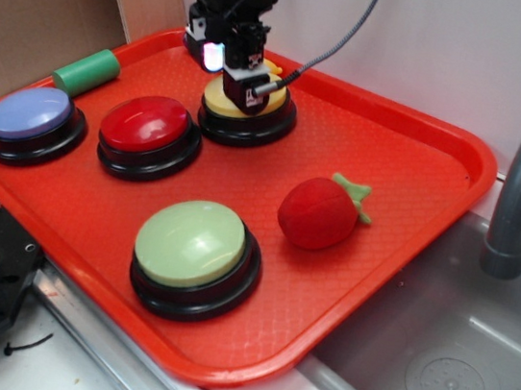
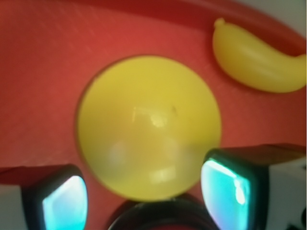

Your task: Push the yellow button.

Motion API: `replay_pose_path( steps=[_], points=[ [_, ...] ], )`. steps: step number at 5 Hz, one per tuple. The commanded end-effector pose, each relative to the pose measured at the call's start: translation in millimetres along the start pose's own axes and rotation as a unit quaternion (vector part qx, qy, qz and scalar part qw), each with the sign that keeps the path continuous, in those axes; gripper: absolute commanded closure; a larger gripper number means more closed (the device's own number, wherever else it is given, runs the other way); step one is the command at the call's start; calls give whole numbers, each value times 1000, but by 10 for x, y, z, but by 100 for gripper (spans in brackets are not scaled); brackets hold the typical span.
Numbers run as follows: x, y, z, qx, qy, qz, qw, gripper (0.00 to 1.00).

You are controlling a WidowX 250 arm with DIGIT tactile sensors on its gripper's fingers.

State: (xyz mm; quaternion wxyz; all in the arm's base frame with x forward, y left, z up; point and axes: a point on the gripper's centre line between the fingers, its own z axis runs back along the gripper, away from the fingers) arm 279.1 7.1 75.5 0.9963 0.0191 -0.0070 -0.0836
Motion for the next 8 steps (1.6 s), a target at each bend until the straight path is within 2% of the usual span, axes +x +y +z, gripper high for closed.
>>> replay_pose_path(
  steps=[1, 3, 4, 6, 7, 8],
  points=[
    [97, -24, 403, 15, -39, 5, 999, 0],
    [122, 72, 372, 8, -37, 12, 999, 0],
    [184, 150, 39, 1, -34, 14, 999, 0],
    [187, 110, -202, 3, -18, 6, 1000, 0],
    [179, 87, -105, 11, -16, 4, 1000, 0],
    [182, 104, 151, 20, -31, 14, 999, 0]
  ],
)
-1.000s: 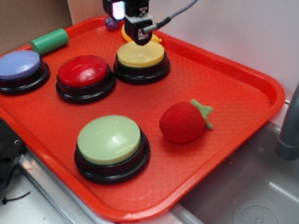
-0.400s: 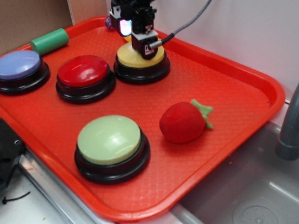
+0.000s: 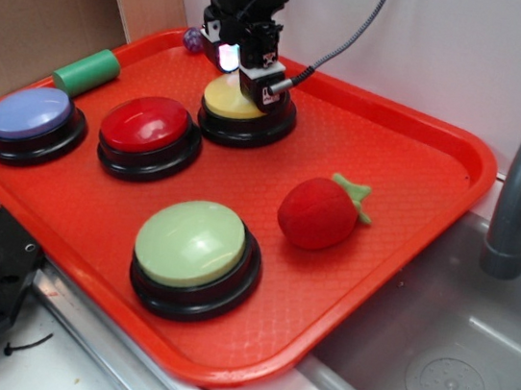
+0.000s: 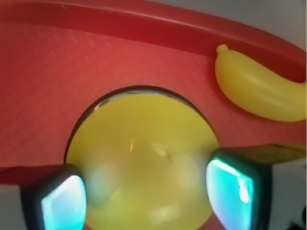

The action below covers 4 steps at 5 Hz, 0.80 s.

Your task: Push the yellow button.

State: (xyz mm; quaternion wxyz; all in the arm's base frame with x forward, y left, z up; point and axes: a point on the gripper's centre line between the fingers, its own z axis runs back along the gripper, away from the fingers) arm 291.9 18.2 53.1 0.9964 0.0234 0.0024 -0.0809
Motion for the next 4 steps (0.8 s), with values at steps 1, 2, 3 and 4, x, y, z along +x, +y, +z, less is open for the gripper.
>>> replay_pose_path(
  steps=[1, 2, 3, 4],
  points=[
    [58, 1, 470, 18, -44, 16, 999, 0],
    [43, 12, 541, 19, -48, 18, 998, 0],
    [35, 20, 604, 20, -52, 18, 998, 0],
    [39, 24, 665, 31, -49, 8, 998, 0]
  ],
)
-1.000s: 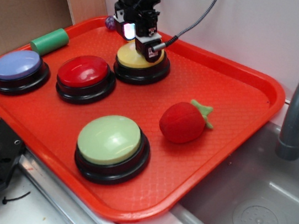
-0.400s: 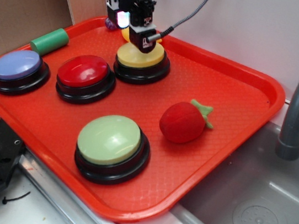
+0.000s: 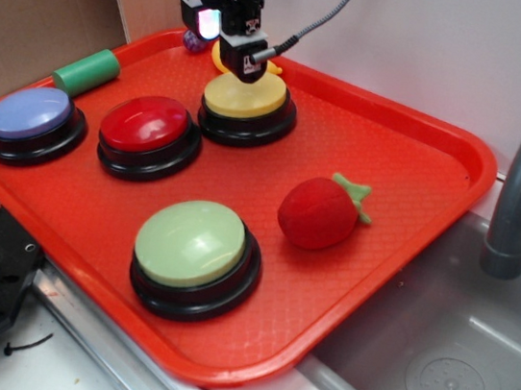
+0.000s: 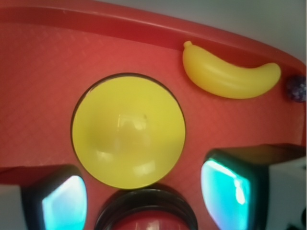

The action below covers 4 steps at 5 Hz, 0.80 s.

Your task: Push the yellow button.

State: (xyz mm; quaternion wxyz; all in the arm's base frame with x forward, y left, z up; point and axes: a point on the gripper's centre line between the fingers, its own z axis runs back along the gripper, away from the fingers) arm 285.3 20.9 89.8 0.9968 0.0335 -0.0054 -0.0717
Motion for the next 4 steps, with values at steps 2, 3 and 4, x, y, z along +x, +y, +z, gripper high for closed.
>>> replay_pose_path(
  steps=[2, 3, 4],
  points=[
    [96, 15, 405, 22, -28, 6, 999, 0],
    [89, 27, 440, 20, -28, 9, 999, 0],
    [88, 35, 479, 18, -25, 9, 999, 0]
  ],
)
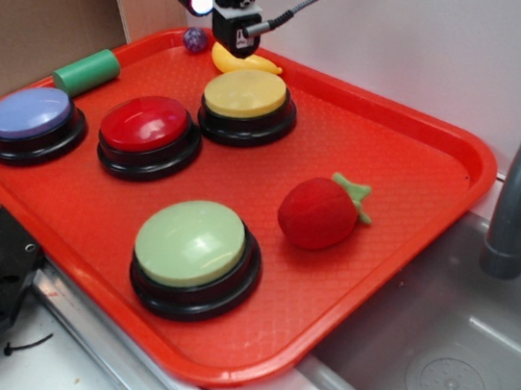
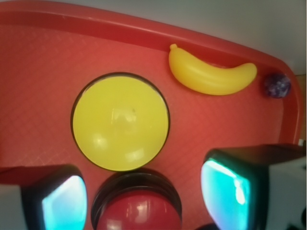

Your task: Push the yellow button.

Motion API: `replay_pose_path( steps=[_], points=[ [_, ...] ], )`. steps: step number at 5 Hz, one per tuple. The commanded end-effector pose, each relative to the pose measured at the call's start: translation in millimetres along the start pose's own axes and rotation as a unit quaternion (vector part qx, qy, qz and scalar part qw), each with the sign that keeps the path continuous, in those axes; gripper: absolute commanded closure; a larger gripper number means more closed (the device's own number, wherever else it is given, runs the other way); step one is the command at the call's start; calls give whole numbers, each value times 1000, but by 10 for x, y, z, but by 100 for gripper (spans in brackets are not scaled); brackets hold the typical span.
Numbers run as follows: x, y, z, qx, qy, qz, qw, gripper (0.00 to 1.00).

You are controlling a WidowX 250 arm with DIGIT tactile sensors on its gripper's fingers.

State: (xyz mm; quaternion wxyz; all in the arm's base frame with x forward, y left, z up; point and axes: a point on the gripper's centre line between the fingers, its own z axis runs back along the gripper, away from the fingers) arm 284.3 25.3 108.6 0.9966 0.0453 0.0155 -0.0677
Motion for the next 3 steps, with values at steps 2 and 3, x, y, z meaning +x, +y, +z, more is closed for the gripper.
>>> replay_pose_path(
  steps=[2, 3],
  points=[
    [52, -11, 393, 3, -45, 11, 999, 0],
    [-13, -13, 521, 2, -44, 20, 999, 0]
  ],
)
